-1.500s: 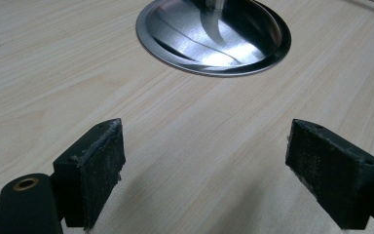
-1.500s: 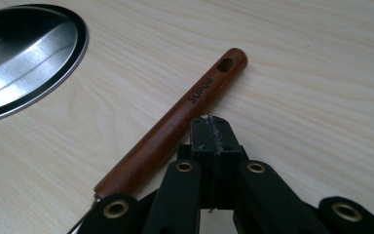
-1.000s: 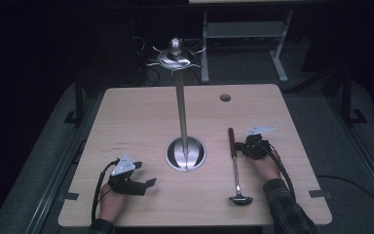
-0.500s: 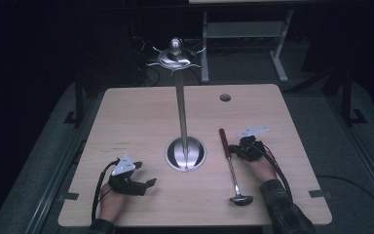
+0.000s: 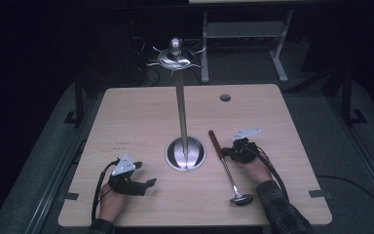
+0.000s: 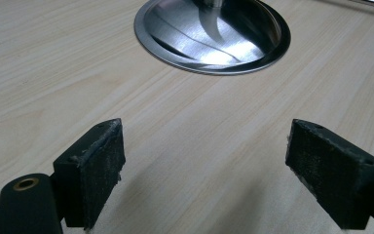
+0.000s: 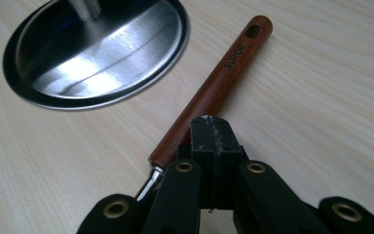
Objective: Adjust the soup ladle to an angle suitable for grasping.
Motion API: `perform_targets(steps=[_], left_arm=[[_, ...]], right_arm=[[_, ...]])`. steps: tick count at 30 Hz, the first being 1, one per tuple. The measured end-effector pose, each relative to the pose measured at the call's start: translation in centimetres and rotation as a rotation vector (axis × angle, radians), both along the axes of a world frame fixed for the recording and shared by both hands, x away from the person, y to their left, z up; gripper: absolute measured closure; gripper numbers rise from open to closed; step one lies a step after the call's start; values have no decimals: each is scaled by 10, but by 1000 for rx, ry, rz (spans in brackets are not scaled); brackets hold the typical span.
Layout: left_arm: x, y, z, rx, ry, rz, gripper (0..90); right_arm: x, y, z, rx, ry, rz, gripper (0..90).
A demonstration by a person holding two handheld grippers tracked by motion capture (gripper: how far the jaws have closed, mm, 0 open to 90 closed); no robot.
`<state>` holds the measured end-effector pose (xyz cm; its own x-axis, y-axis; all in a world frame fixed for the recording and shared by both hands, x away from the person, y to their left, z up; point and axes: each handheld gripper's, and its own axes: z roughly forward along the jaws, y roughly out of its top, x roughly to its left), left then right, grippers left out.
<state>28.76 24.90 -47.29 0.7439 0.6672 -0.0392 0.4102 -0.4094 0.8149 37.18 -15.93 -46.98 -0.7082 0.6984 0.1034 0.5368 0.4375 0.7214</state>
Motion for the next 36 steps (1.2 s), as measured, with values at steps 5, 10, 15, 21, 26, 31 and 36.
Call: perform_targets(steps=[5,10,15,21,26,31,36], left_arm=[[0,0,0,-1,0,-1,142],[0,0,0,-1,1,-1,142],[0,0,0,-1,0,-1,142],[-1,0,0,-7,4,2,142],[-1,0,0,1,3,0,142],[-1,0,0,2,3,-1,142],[-1,0,0,3,2,-2,142]], right_arm=[[-2,7,1,-2,5,30,900],[-3,12,1,-7,2,52,900],[-4,12,4,-16,3,61,900],[-18,4,21,-44,29,69,900],[-34,0,28,-78,105,105,899],[-47,4,33,-118,159,173,899],[-62,11,35,-145,209,224,899]])
